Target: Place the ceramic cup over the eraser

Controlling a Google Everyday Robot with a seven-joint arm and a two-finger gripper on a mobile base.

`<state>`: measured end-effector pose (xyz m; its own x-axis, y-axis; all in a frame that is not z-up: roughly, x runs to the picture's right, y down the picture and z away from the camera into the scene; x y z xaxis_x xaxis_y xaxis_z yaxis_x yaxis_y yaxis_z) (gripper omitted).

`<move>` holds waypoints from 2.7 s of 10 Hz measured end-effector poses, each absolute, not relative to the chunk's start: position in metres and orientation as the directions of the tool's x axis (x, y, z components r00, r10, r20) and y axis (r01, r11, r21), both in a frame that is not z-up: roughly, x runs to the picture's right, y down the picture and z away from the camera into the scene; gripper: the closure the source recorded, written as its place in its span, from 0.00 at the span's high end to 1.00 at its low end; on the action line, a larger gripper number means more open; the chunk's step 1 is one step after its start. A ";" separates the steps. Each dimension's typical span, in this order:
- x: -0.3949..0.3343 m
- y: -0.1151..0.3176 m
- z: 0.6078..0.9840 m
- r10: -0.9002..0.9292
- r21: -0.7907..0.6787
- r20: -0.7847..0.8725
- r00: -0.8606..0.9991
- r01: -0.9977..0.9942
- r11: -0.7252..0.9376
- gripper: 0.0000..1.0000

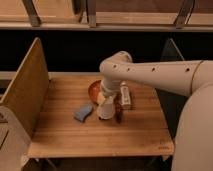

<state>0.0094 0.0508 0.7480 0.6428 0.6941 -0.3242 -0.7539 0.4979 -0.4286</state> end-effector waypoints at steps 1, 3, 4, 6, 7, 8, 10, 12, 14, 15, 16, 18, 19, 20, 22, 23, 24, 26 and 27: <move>0.009 0.051 0.748 0.694 -0.429 -0.324 0.643 -0.754 0.498 0.00; 0.009 0.051 0.748 0.694 -0.430 -0.323 0.643 -0.753 0.498 0.00; 0.009 0.051 0.748 0.694 -0.429 -0.324 0.643 -0.753 0.498 0.00; 0.010 0.053 0.747 0.688 -0.430 -0.331 0.646 -0.752 0.499 0.00; 0.009 0.058 0.748 0.680 -0.437 -0.346 0.646 -0.752 0.493 0.00; 0.008 0.063 0.749 0.675 -0.445 -0.358 0.645 -0.753 0.484 0.00; 0.000 0.074 0.755 0.655 -0.471 -0.382 0.651 -0.748 0.469 0.00; 0.000 0.079 0.760 0.644 -0.478 -0.397 0.654 -0.746 0.464 0.00; 0.002 0.080 0.766 0.643 -0.481 -0.404 0.651 -0.749 0.455 0.00; 0.001 0.081 0.769 0.644 -0.487 -0.405 0.649 -0.749 0.449 0.00; 0.000 0.083 0.771 0.643 -0.493 -0.406 0.649 -0.748 0.444 0.04; -0.001 0.086 0.773 0.639 -0.502 -0.405 0.654 -0.743 0.442 0.20; -0.001 0.086 0.774 0.639 -0.503 -0.405 0.654 -0.743 0.442 0.21; -0.001 0.086 0.773 0.639 -0.503 -0.405 0.654 -0.743 0.442 0.21; -0.002 0.086 0.773 0.639 -0.503 -0.405 0.654 -0.743 0.442 0.21; -0.001 0.086 0.773 0.639 -0.503 -0.405 0.654 -0.743 0.442 0.21; -0.001 0.086 0.773 0.639 -0.503 -0.405 0.654 -0.743 0.442 0.21; -0.002 0.086 0.773 0.639 -0.503 -0.405 0.654 -0.743 0.442 0.21; -0.002 0.086 0.773 0.639 -0.503 -0.405 0.654 -0.743 0.442 0.19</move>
